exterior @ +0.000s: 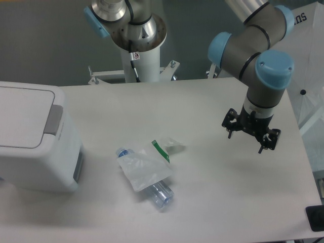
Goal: Open the trash can
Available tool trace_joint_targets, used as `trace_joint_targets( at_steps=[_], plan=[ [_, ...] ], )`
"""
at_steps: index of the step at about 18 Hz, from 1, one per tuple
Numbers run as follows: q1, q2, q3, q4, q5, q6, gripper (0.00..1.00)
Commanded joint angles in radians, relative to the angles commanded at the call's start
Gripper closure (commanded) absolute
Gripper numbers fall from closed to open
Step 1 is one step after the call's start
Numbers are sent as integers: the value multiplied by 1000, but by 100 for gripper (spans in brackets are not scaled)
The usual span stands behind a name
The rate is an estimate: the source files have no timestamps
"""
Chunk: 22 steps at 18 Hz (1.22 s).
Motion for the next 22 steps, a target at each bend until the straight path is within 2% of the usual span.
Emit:
trace_joint_targets(
  at_steps=[2,5,8,16,22],
  plan=[
    [5,15,6,-74,-2,-9,0],
    [6,51,6,-117,-55,-64,0],
    [-14,64,11,-120,-95,-170,0],
    [-204,110,43,-120,-104,-469,0],
    [-310,138,94,-117,-193,-658,0]
  ],
)
